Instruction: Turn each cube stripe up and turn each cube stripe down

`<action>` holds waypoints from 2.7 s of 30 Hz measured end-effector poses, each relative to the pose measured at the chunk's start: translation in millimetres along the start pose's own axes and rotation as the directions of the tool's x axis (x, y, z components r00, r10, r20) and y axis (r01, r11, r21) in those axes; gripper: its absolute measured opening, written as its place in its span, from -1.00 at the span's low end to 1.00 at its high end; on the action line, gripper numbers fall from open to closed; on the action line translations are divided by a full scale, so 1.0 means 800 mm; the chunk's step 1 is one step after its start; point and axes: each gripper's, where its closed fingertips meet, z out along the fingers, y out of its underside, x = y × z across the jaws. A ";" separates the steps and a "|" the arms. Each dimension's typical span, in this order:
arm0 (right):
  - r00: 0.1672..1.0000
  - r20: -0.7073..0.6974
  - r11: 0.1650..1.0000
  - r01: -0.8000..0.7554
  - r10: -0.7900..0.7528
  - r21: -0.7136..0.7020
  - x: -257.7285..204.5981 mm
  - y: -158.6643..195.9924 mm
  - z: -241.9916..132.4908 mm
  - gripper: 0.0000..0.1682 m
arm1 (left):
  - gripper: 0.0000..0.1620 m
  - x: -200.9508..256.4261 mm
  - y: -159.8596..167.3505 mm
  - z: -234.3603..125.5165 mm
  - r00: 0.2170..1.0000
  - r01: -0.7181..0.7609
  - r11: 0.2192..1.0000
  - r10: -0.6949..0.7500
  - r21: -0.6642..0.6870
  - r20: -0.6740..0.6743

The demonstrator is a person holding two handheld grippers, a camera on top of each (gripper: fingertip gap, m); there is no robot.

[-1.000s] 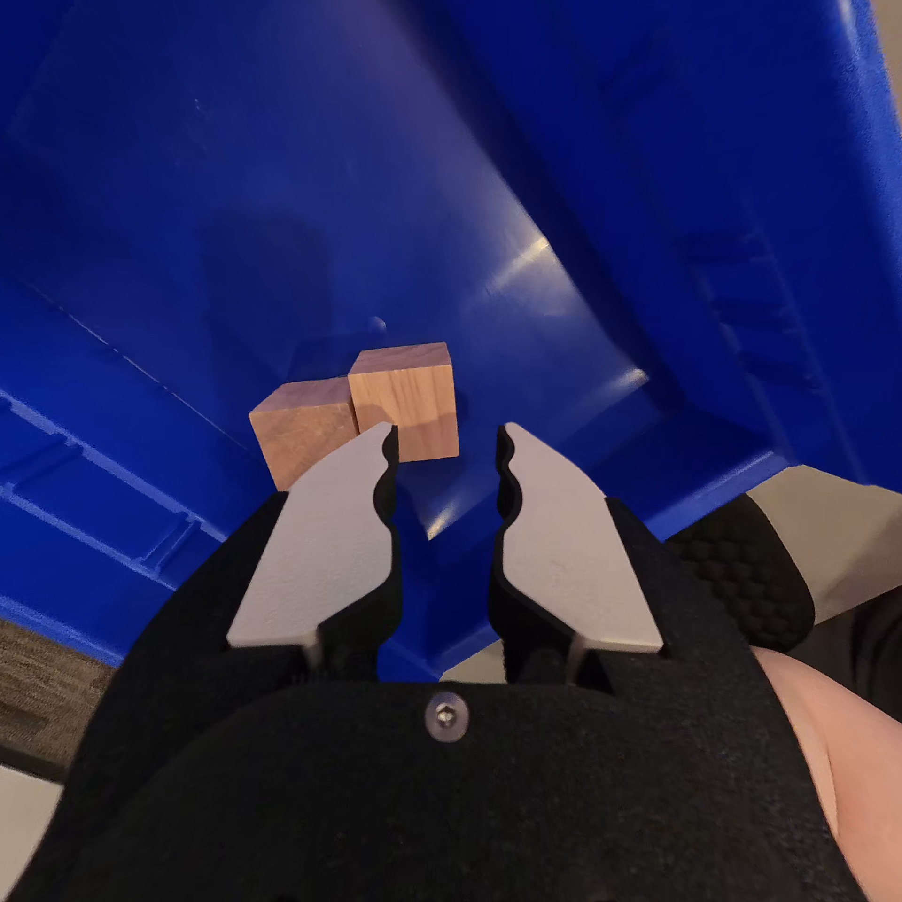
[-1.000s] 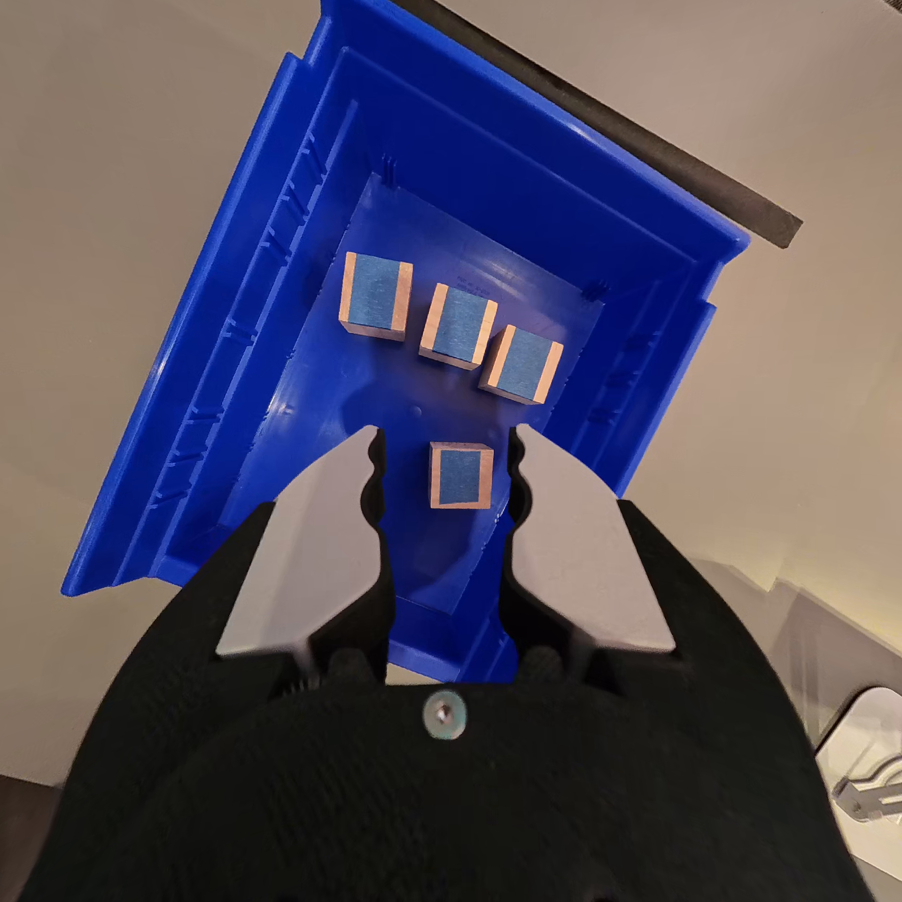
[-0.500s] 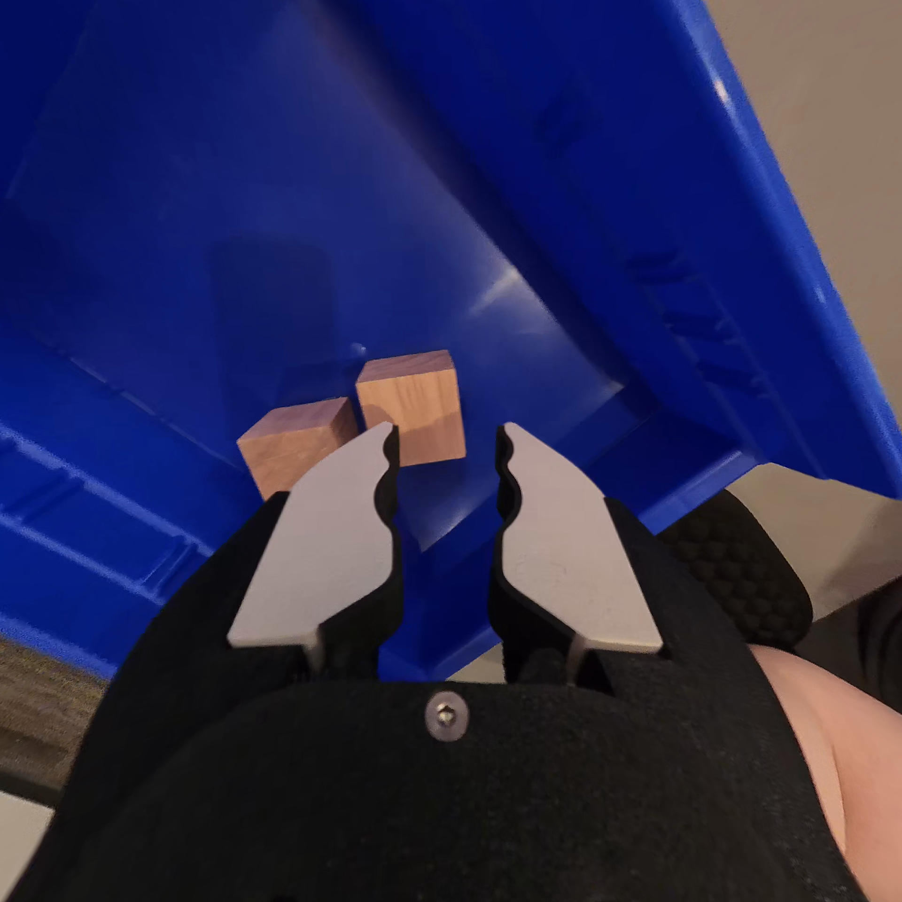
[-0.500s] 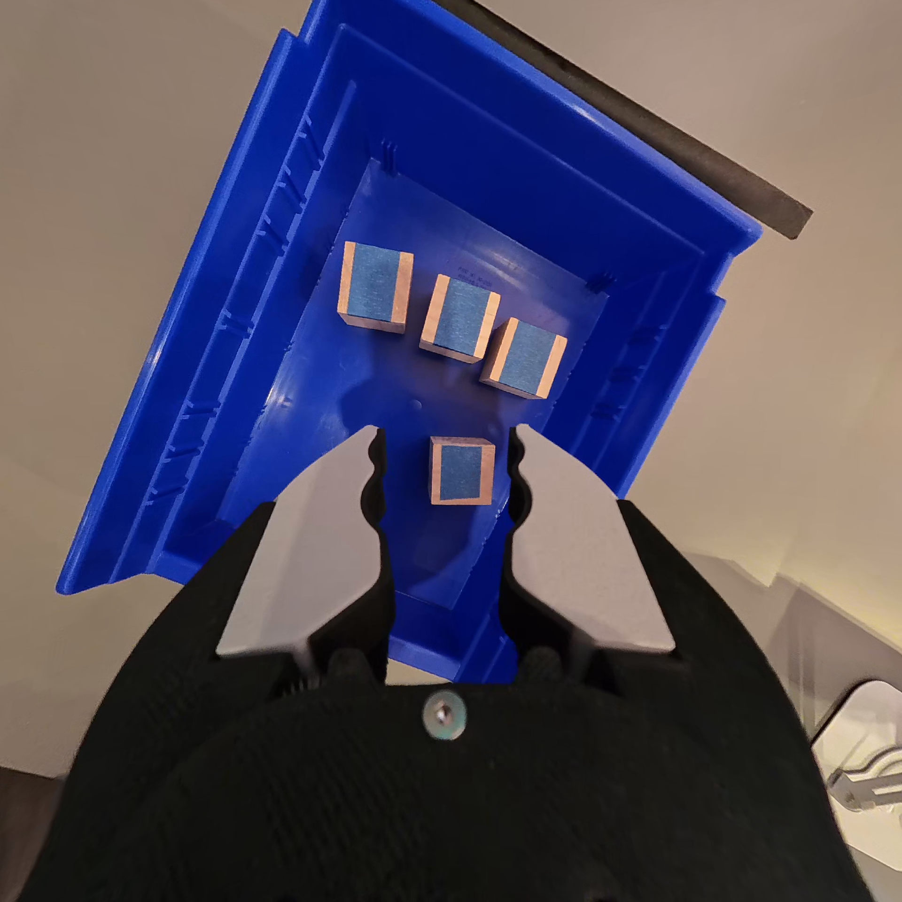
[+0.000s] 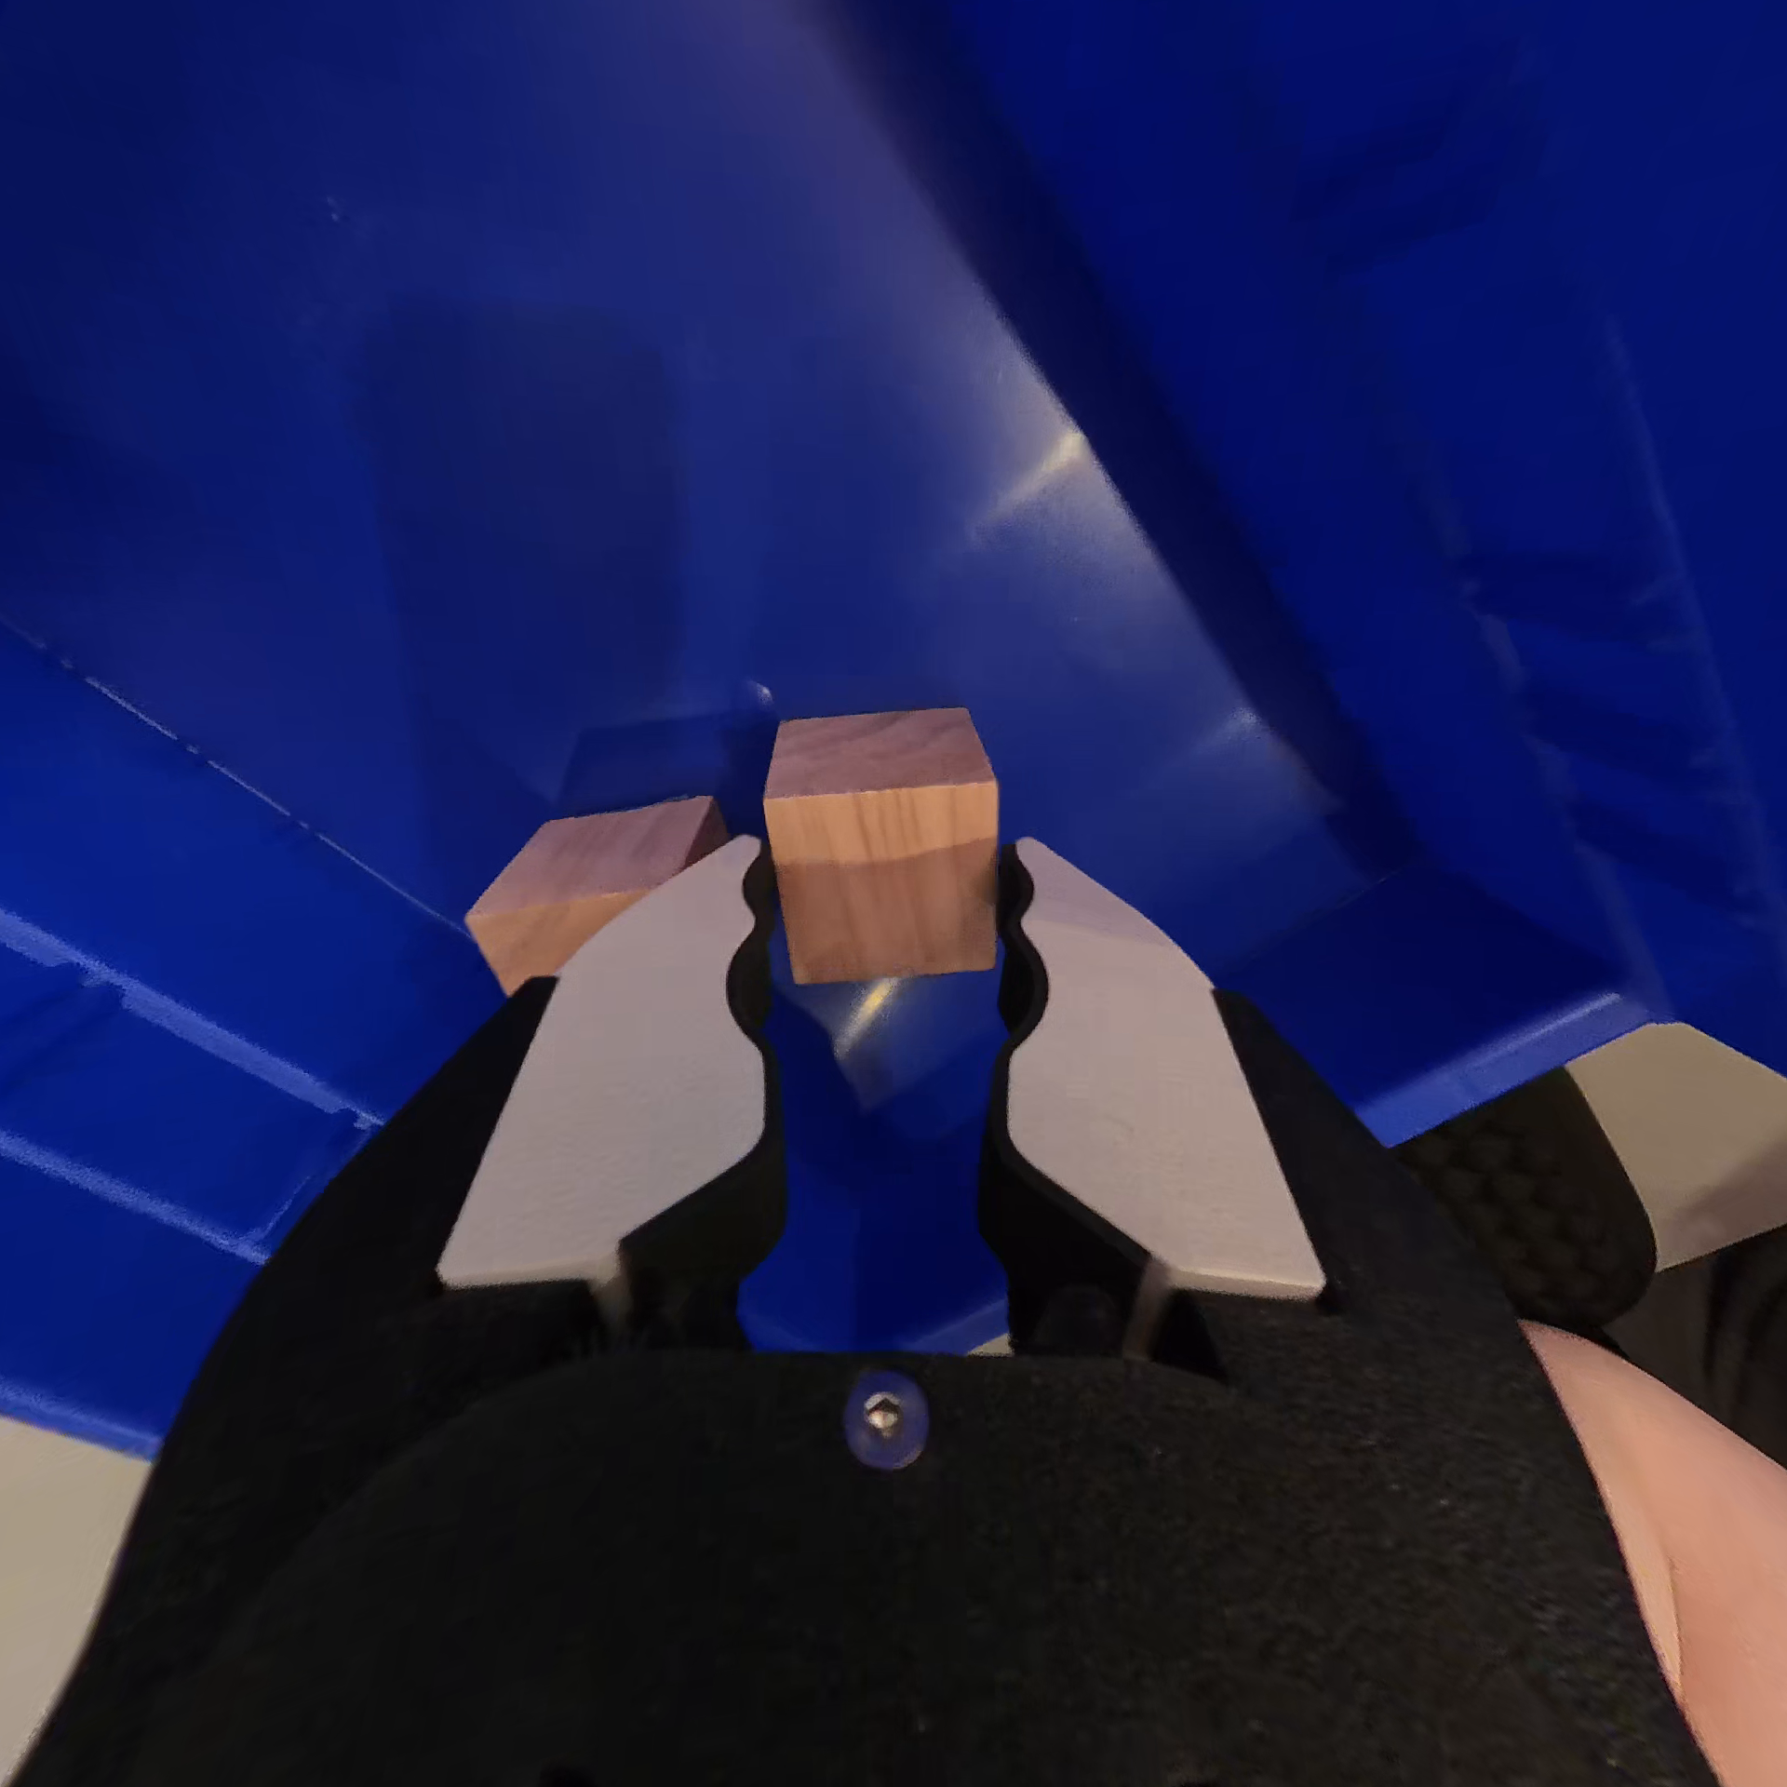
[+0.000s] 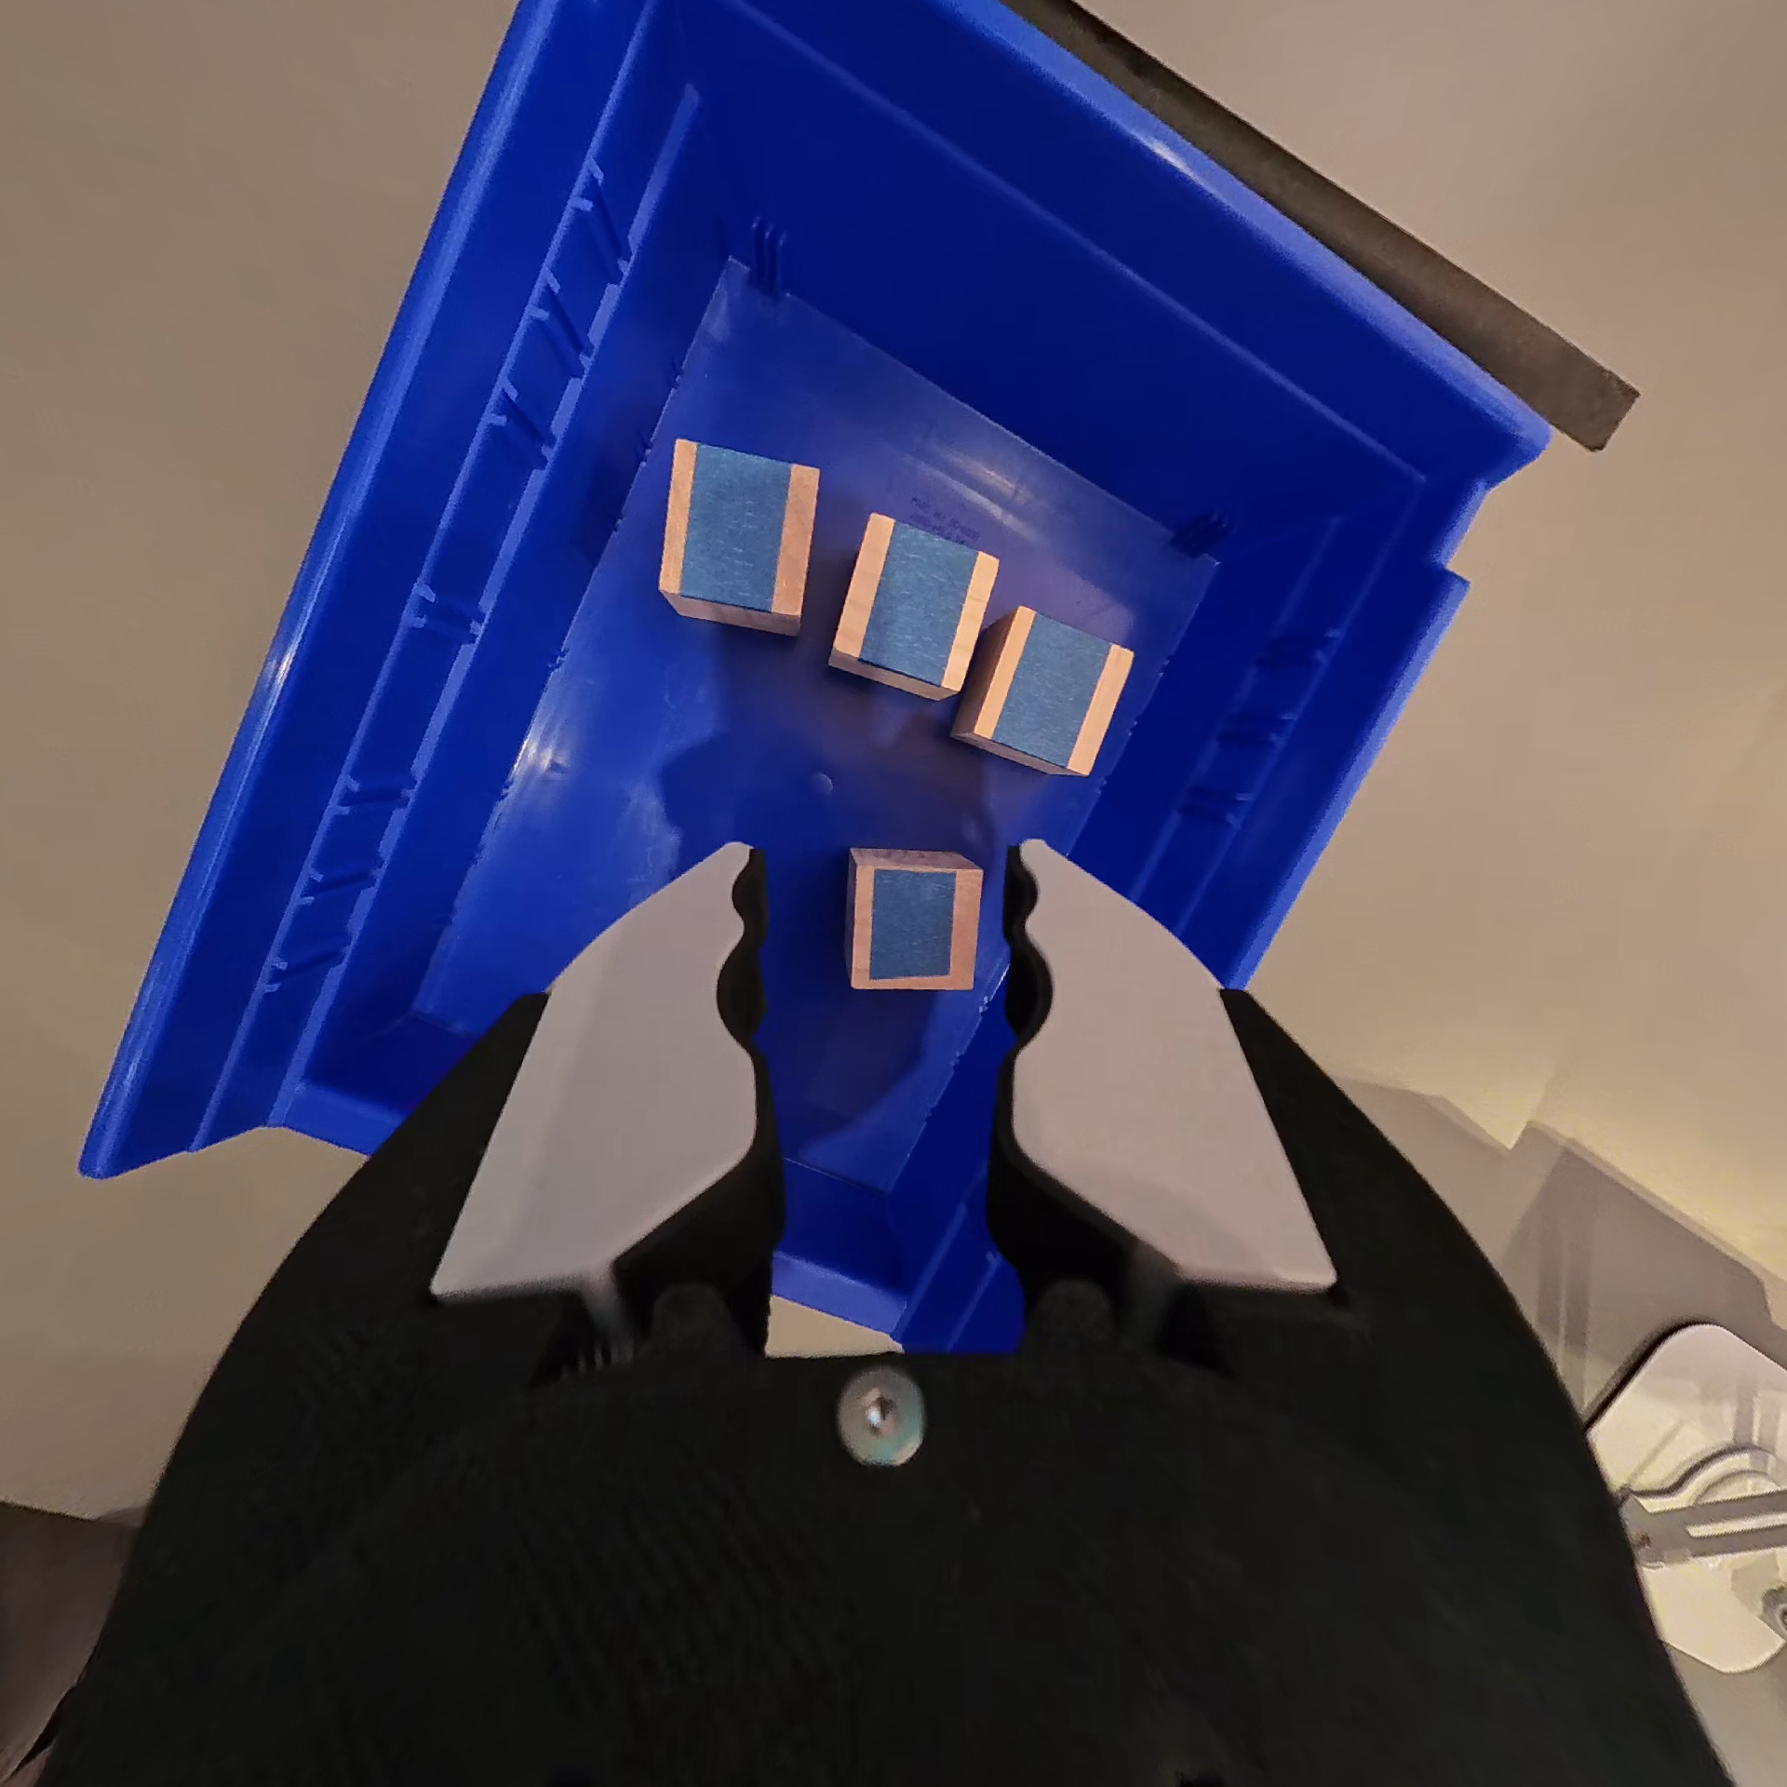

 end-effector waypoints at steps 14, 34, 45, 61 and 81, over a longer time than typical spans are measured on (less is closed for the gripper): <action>0.997 -0.057 0.994 0.066 -0.061 0.090 -0.014 -0.027 -0.020 -0.44 | -0.45 0.007 -0.035 -0.070 1.000 -0.028 0.956 0.029 0.293 0.000; 0.703 -0.399 -0.117 0.414 -0.589 0.903 -0.427 -0.145 -0.157 -0.19 | -0.47 0.277 -0.144 -0.271 0.264 0.292 0.605 0.693 0.740 -0.671; 0.644 -0.405 -0.148 0.415 -0.649 0.898 -0.434 -0.132 -0.171 -0.46 | -0.45 0.325 -0.142 -0.261 0.200 0.199 0.615 0.736 0.763 -0.646; 0.983 0.184 1.000 -0.006 0.010 -0.021 -0.052 0.005 -0.001 -0.45 | -0.53 0.235 -0.129 -0.311 0.770 -0.037 0.178 0.632 0.983 -0.085; 0.982 0.173 0.920 -0.008 0.081 -0.391 -0.046 0.056 0.104 -0.34 | -0.52 0.117 -0.099 -0.269 0.969 -0.213 0.438 0.213 0.873 0.129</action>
